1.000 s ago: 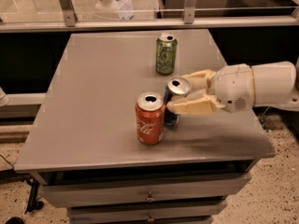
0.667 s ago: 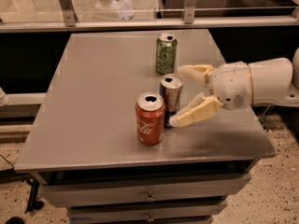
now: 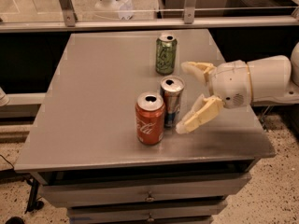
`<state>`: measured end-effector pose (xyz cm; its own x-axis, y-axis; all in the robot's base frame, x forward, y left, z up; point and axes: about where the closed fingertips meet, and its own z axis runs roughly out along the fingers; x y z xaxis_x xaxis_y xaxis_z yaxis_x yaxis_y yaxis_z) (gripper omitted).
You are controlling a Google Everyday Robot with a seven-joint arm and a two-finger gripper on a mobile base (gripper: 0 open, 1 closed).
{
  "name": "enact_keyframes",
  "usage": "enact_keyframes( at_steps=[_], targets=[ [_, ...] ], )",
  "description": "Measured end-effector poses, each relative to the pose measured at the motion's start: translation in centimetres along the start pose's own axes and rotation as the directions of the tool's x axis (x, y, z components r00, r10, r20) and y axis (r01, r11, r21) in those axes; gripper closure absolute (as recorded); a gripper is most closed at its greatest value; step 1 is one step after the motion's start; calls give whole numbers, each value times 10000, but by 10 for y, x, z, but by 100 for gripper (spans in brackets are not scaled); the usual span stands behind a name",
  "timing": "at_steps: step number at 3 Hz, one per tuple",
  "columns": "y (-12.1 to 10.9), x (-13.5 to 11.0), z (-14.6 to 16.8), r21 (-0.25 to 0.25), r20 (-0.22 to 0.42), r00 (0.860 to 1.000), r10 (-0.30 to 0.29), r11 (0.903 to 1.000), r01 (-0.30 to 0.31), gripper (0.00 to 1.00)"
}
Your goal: Move redbull can near coke can
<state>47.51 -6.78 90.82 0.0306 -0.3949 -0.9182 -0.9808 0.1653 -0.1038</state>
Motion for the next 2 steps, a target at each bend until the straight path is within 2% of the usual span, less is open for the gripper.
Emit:
enact_keyframes(
  at_steps=[1, 2],
  targets=[
    [-5, 11, -22, 346, -145, 9999, -16, 9994, 21, 0],
    [-8, 28, -72, 1157, -560, 9984, 37, 9933, 28, 0]
  ],
)
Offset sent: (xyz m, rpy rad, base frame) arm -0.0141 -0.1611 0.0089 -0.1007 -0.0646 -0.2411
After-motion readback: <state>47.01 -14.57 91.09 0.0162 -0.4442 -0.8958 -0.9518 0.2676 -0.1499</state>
